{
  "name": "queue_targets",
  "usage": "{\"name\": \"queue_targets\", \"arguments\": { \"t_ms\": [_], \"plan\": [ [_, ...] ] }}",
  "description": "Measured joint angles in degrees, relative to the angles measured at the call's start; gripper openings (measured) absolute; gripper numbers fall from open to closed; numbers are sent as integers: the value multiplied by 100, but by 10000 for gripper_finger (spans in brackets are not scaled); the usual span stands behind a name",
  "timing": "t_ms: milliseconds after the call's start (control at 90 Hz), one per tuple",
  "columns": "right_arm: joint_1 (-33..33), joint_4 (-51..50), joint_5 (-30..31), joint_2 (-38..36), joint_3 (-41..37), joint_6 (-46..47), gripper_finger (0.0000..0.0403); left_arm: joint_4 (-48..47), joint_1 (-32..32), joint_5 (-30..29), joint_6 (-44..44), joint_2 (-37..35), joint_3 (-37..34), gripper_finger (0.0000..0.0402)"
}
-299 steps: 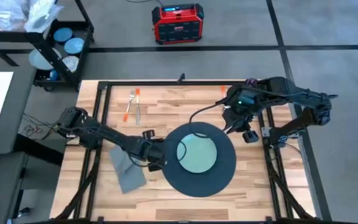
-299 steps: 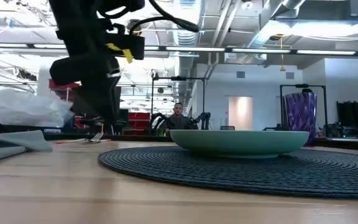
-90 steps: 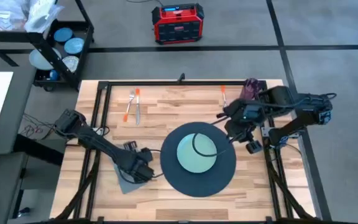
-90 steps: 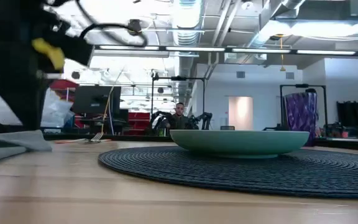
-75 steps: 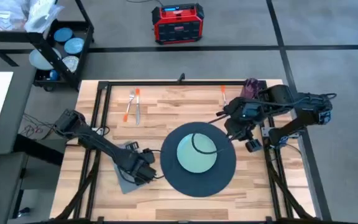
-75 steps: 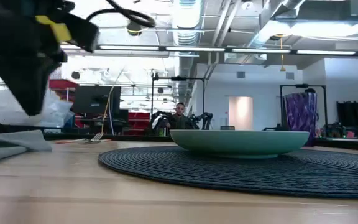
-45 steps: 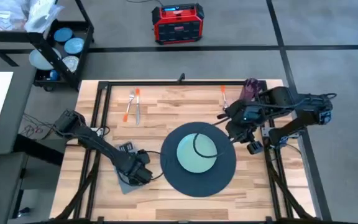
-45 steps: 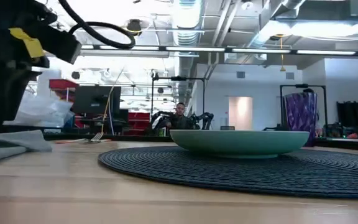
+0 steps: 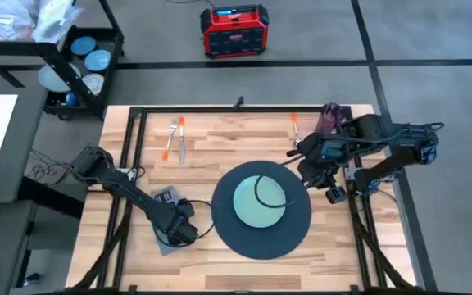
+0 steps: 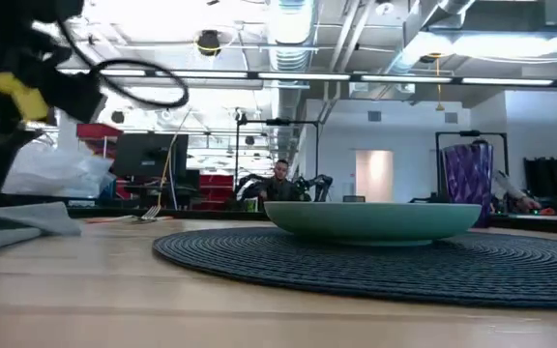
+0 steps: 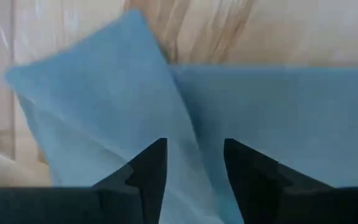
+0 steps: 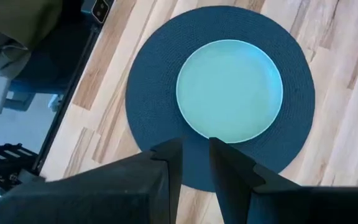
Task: Set table place
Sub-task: Fold the grey napkin
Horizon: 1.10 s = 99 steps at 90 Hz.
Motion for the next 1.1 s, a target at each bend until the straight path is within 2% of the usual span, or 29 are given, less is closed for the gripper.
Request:
{"name": "queue_targets", "arguments": {
  "t_ms": [400, 511, 667, 733, 844, 1100],
  "plan": [
    [218, 114, 38, 0, 0, 55, 66, -128, 14, -21, -509, 0, -272, 136],
    [213, 114, 126, 0, 0, 59, 66, -319, 14, -38, -694, 0, -260, 103],
    [213, 114, 133, 0, 0, 82, 66, -761, -33, -294, -933, 0, -82, 23],
    [213, 114, 135, 0, 0, 83, 66, -1030, -100, -651, -1224, 0, 27, 7],
    [213, 114, 141, 0, 0, 84, 66, -1372, -261, -977, -1819, -4, 146, 12],
    [255, 35, 144, 0, 0, 208, 66, -1038, -952, -1053, -3594, -4, 148, 15]
  ]
}}
